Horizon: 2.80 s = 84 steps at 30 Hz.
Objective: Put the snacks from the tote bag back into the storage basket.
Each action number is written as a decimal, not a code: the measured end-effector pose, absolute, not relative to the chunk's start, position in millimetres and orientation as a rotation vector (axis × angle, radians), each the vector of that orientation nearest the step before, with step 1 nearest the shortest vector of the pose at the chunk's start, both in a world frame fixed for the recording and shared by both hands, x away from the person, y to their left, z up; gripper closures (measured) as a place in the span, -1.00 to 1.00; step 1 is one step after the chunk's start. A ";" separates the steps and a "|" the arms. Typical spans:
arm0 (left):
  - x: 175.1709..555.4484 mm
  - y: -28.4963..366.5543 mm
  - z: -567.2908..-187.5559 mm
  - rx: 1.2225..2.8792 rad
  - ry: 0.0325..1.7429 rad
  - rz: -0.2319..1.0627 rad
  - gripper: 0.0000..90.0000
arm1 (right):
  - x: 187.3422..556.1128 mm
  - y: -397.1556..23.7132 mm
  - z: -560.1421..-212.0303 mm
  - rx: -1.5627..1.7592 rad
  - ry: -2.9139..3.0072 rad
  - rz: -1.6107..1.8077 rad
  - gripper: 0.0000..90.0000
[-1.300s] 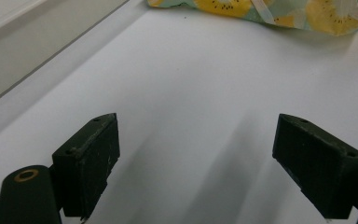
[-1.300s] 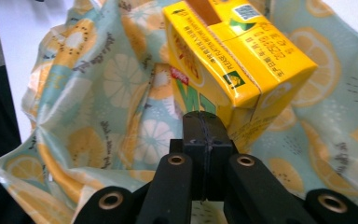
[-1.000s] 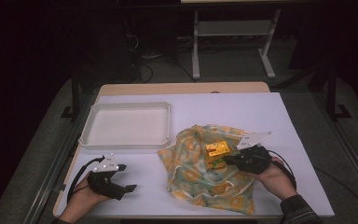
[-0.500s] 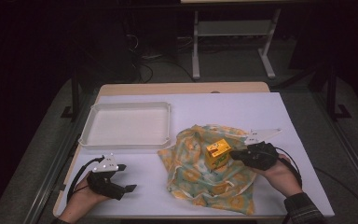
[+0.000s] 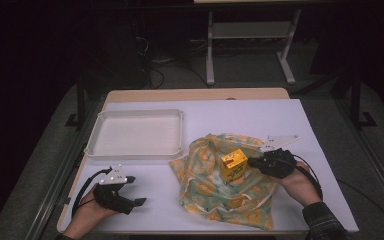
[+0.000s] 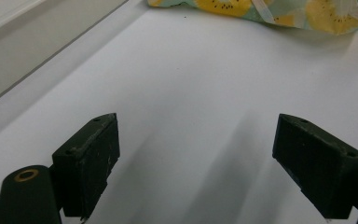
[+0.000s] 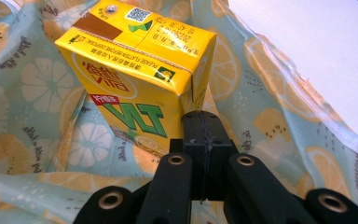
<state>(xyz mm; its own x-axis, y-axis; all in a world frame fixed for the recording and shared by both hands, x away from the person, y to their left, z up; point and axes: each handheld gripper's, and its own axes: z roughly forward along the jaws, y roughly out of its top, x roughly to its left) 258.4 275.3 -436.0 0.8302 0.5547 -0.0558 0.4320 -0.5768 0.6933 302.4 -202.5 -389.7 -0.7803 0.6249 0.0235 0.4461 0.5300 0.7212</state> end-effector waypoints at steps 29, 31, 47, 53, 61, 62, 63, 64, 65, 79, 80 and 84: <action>257.5 273.2 -435.7 2.272 0.701 0.212 -0.68 | 311.8 -167.4 -395.1 0.811 2.592 1.105 0.99; 257.2 272.3 -435.1 2.271 0.703 0.206 -0.67 | 311.0 -169.7 -393.3 0.821 2.586 1.112 0.97; 261.6 254.4 -420.4 2.238 0.662 0.195 -0.68 | 286.2 -204.2 -380.2 0.948 2.466 1.138 -0.12; 265.4 246.0 -411.4 2.232 0.636 0.175 -0.69 | 274.0 -221.7 -380.9 1.004 2.428 1.152 -0.32; 270.5 235.3 -399.3 2.237 0.617 0.171 -0.69 | 254.4 -242.2 -389.1 1.054 2.382 1.145 -0.46; 271.7 233.4 -398.2 2.236 0.617 0.170 -0.69 | 252.0 -244.6 -390.5 1.058 2.377 1.144 -0.47; 272.8 231.1 -396.8 2.236 0.616 0.170 -0.69 | 249.3 -246.7 -391.9 1.064 2.371 1.140 -0.47; 273.9 228.8 -395.2 2.235 0.614 0.169 -0.69 | 247.1 -249.0 -393.4 1.061 2.367 1.142 -0.49; 274.9 226.3 -393.4 2.232 0.614 0.163 -0.69 | 245.0 -251.5 -394.9 1.063 2.363 1.139 -0.51; 293.1 183.0 -372.3 2.245 0.541 0.145 -0.68 | 231.1 -271.2 -417.5 1.152 2.311 1.091 -0.67; 294.2 179.6 -370.7 2.247 0.534 0.145 -0.68 | 230.8 -271.9 -418.7 1.157 2.313 1.085 -0.67; 297.4 169.8 -366.1 2.252 0.512 0.144 -0.68 | 228.3 -275.0 -421.7 1.170 2.307 1.074 -0.67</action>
<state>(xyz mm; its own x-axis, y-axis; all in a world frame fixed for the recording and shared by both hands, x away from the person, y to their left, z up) 297.4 169.8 -366.1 0.9114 0.4070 -0.0614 0.3153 -0.5944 0.7398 228.3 -275.0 -421.7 -0.6032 0.7968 0.0357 0.5404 0.3753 0.7531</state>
